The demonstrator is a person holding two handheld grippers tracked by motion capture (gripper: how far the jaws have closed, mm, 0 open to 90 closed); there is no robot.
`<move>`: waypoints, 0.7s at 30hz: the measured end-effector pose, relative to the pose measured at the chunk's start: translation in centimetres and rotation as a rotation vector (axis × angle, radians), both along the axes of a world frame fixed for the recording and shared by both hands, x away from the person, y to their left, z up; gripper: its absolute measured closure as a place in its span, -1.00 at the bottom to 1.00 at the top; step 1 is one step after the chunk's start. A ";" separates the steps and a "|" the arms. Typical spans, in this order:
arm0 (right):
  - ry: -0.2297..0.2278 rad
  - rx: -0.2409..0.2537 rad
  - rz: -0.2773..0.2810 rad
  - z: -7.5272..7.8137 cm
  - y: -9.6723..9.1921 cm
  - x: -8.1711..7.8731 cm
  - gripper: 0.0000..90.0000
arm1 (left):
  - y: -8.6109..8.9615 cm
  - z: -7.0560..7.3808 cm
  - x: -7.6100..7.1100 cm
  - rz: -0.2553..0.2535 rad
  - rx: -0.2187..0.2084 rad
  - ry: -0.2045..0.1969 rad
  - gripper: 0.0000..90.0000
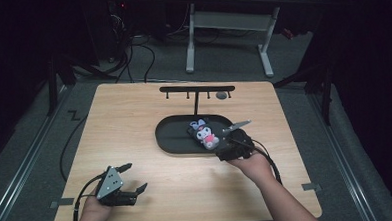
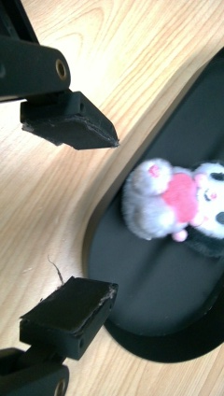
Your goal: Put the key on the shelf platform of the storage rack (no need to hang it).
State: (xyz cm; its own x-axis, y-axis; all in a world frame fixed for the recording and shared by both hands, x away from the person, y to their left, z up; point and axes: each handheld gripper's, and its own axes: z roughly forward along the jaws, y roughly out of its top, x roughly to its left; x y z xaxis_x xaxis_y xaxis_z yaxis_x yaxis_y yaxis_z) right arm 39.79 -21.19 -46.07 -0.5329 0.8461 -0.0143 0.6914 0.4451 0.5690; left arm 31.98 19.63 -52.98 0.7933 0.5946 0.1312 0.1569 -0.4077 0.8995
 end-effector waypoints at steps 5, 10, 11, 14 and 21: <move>-0.081 0.039 0.002 -0.9 -1.1 -2.0 -0.60 | 0.1 0.1 0.0 0.010 -0.012 -0.002 -0.67; -0.136 0.065 -0.018 -1.7 -2.1 -3.6 -0.67 | 0.1 0.1 0.0 0.021 -0.023 -0.013 -0.67; -0.144 0.074 -0.028 -1.9 -2.3 -3.9 -0.68 | 0.1 0.1 0.0 0.021 -0.020 -0.013 -0.67; -0.188 0.073 -0.061 -2.5 -2.8 -4.9 -0.71 | 0.1 0.1 -0.1 0.027 -0.012 -0.023 -0.67; -0.279 0.128 -0.063 -3.7 -4.3 -7.7 -0.71 | 0.4 0.2 0.1 0.025 -0.038 -0.026 -0.67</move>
State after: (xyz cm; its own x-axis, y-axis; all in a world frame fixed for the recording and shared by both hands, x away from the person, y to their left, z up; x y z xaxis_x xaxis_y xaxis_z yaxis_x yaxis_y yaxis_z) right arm 32.14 -25.54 -49.76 -0.4701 0.8816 -0.0433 0.5248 0.3186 0.7893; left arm 32.11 19.99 -52.74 0.7745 0.6193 0.1285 0.1431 -0.3696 0.9181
